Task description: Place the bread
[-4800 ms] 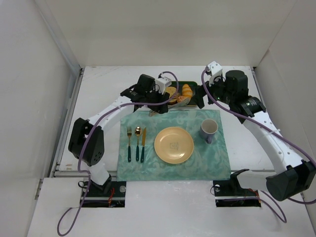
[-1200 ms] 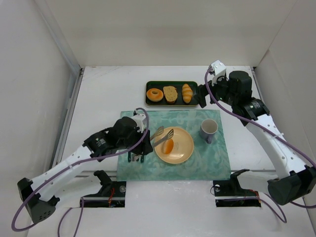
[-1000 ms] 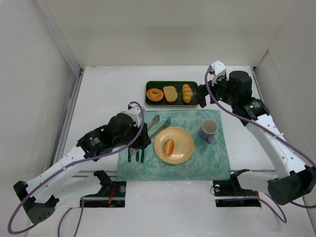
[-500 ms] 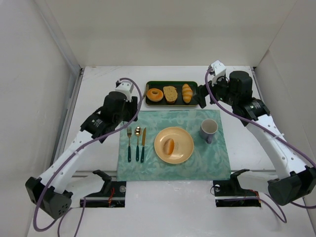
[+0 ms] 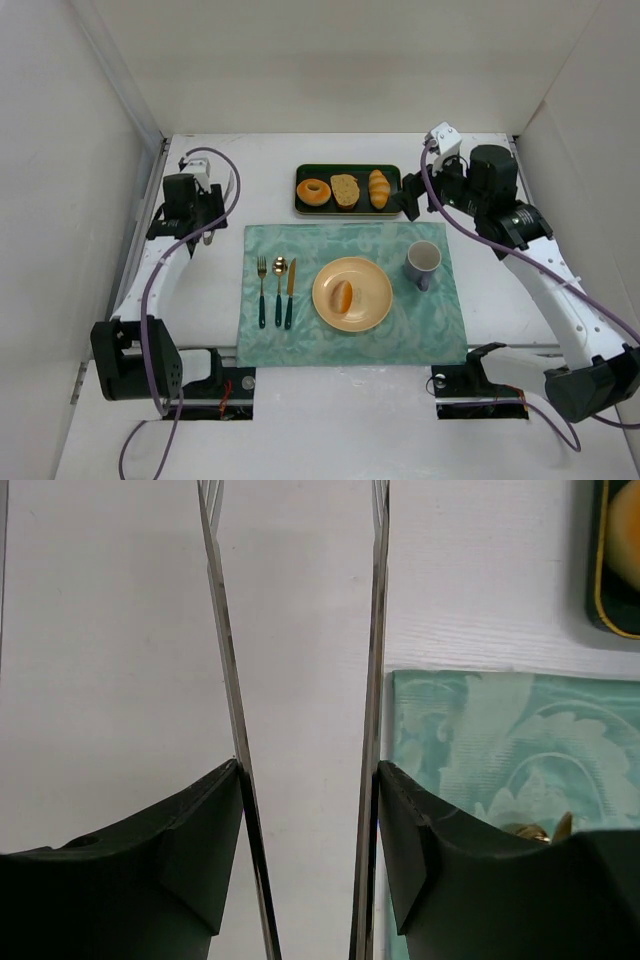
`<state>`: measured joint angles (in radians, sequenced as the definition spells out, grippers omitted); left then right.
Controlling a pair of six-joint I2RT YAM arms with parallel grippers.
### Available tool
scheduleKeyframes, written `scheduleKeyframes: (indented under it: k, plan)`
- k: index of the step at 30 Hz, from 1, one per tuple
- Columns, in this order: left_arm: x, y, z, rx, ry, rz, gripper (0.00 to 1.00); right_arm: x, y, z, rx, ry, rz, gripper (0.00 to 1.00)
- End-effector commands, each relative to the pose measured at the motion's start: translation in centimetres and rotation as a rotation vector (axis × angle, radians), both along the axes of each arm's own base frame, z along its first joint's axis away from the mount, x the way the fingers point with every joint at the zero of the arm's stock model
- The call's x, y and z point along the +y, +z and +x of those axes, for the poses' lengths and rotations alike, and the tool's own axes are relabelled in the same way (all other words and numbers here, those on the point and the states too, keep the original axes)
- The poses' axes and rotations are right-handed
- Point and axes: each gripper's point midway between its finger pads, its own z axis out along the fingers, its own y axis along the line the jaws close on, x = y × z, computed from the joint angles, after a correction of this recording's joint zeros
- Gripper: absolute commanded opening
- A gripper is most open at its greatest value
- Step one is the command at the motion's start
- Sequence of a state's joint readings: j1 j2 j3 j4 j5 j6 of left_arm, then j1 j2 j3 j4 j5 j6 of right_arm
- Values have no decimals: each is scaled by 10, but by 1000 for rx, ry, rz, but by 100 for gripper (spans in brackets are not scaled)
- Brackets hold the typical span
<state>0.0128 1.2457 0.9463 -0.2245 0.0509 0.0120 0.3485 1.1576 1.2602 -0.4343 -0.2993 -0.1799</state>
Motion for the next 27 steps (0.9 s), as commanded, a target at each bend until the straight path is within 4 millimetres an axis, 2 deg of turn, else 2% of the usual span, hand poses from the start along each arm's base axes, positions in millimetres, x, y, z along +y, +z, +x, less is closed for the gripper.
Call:
scheduleKeyframes:
  k: [1, 2, 8, 12, 16, 18, 19, 21, 22, 26, 27]
  plan:
    - [11, -8, 17, -67, -26, 11, 50, 2, 28, -7, -91, 24, 36, 100]
    - [15, -11, 19, -64, -16, 11, 50, 2, 28, -7, -91, 24, 36, 100]
    - [32, -70, 19, 75, 0, 43, 51, 2, 31, -10, -99, 24, 40, 100]
    - [33, -92, 22, 129, -4, 27, 53, 2, 31, -10, -99, 24, 40, 100]
    - [36, -110, 16, 186, 4, 20, 58, 2, 28, -7, -91, 24, 36, 100]
    - [41, -111, 20, 197, 15, 17, 59, 2, 28, -7, -91, 24, 36, 100]
    - [40, -121, 16, 231, 14, 13, 59, 2, 28, -7, -91, 24, 36, 100]
    - [43, -122, 20, 234, 22, 20, 63, 1, 28, -7, -92, 15, 34, 100]
    - [42, -131, 16, 267, 21, 16, 64, 1, 28, -7, -92, 15, 34, 100]
    - [42, -136, 16, 295, 20, 13, 68, 1, 28, -7, -92, 15, 34, 100]
    - [42, -136, 16, 295, 20, 13, 73, 1, 28, -7, -92, 15, 34, 100]
